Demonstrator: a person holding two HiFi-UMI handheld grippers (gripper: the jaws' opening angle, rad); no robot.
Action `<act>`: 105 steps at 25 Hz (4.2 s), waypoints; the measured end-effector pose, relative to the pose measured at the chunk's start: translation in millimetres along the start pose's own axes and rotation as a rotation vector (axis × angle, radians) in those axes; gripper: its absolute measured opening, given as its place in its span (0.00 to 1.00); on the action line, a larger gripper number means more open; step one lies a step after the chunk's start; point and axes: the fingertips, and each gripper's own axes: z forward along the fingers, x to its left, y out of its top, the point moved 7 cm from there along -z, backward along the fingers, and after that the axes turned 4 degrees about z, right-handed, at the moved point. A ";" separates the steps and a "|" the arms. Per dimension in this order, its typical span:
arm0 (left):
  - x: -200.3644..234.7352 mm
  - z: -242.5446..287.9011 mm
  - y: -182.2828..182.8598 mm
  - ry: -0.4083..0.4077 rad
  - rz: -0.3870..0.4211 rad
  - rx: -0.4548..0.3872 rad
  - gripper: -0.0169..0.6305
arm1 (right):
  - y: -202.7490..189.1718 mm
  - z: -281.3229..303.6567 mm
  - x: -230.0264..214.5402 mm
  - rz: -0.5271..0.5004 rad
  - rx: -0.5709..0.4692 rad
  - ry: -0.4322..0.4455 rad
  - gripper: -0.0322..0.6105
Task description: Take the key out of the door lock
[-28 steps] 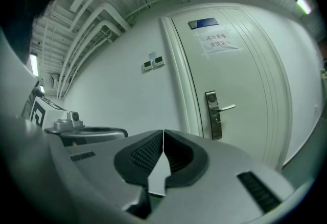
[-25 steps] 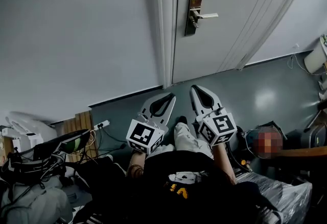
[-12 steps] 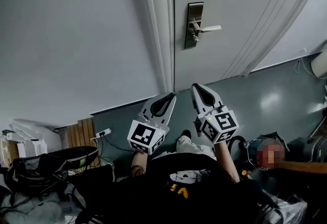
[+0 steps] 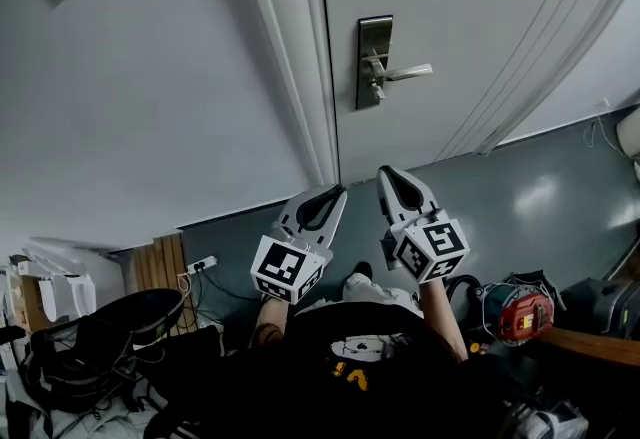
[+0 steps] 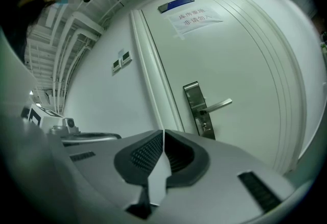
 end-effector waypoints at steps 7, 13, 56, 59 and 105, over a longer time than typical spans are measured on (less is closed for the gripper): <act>21.6 31.7 7.3 -0.021 0.009 0.006 0.06 | 10.1 29.3 -19.9 0.009 0.008 -0.006 0.06; -4.2 40.4 13.2 0.002 0.036 -0.004 0.06 | 15.4 10.5 -32.2 0.024 -0.009 0.047 0.06; 16.0 73.1 0.6 -0.009 0.073 0.033 0.06 | -16.9 68.4 -87.6 0.047 0.112 0.018 0.17; 20.2 76.9 1.4 -0.019 0.080 0.034 0.06 | -15.7 83.9 -96.9 0.083 0.108 0.015 0.18; 58.6 95.2 -13.2 -0.008 0.034 0.076 0.06 | -28.4 188.7 -177.9 0.935 -0.067 0.077 0.12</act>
